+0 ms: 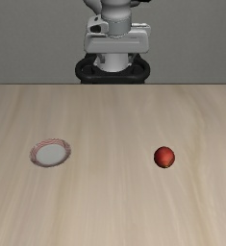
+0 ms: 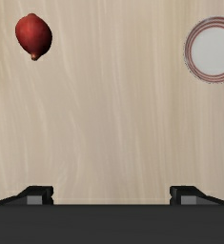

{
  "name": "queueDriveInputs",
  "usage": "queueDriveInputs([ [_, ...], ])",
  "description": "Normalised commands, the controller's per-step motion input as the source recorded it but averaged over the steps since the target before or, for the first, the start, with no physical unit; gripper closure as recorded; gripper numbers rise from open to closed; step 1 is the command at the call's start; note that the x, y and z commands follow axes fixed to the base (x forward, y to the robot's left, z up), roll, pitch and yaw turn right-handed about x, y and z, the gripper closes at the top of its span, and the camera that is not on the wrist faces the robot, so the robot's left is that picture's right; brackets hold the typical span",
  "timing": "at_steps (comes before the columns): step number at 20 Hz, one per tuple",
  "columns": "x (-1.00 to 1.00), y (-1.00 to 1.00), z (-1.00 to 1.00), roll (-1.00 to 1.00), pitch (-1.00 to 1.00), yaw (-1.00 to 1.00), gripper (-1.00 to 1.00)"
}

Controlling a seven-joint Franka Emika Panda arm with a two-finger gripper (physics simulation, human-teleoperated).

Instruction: Pick the onion and place it on the plate

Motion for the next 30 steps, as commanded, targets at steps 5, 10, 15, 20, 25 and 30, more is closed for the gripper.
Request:
queueDriveInputs([
  [5, 0.0, 1.0, 0.0, 0.0, 0.0, 0.0, -1.0],
  [10, 0.0, 1.0, 0.0, 0.0, 0.0, 0.0, -1.0],
  [15, 0.8, 0.2, 0.0, 0.0, 0.0, 0.0, -1.0],
  [20, 1.0, 0.0, 0.0, 0.0, 0.0, 0.0, -1.0],
  [25, 1.0, 0.0, 0.0, 0.0, 0.0, 0.0, -1.0],
  [30, 0.6, 0.0, -0.4, 0.0, 0.0, 0.0, -1.0],
])
